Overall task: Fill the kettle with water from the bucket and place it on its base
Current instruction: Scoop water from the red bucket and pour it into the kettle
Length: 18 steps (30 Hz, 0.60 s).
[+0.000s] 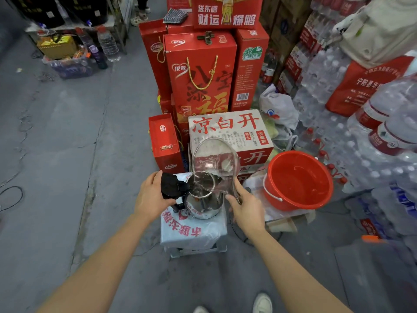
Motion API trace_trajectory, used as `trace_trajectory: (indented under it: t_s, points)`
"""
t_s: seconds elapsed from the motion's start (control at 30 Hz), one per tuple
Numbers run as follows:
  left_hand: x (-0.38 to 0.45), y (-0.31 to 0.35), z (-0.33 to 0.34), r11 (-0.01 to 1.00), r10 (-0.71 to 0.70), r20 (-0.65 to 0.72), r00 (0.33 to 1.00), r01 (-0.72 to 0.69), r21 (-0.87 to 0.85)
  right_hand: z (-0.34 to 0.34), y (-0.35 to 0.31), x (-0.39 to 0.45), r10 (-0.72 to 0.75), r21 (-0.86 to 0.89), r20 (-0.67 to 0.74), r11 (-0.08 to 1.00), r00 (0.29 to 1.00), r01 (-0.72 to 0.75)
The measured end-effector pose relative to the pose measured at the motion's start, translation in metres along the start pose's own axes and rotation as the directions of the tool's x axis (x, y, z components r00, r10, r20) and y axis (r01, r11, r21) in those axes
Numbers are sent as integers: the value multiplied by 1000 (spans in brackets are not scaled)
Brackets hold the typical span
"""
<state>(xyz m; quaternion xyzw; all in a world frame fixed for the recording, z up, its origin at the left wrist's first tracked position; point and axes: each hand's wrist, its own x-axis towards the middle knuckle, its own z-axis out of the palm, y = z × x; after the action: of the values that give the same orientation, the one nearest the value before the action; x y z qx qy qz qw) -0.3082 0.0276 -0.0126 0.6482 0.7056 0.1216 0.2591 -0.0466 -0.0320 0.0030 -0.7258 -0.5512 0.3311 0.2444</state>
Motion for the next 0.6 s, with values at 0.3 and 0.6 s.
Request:
trace_trajectory:
  t_s: [0.3,0.6]
  points:
    - [-2,10,13,999,-38,-112,993,37,-10,-118,92,-17,345,513,-210,835,915,-197]
    - [3,12,32,986,-136,-210,968,153,67,-161,174,49,214,-564,-108,791,971,-237]
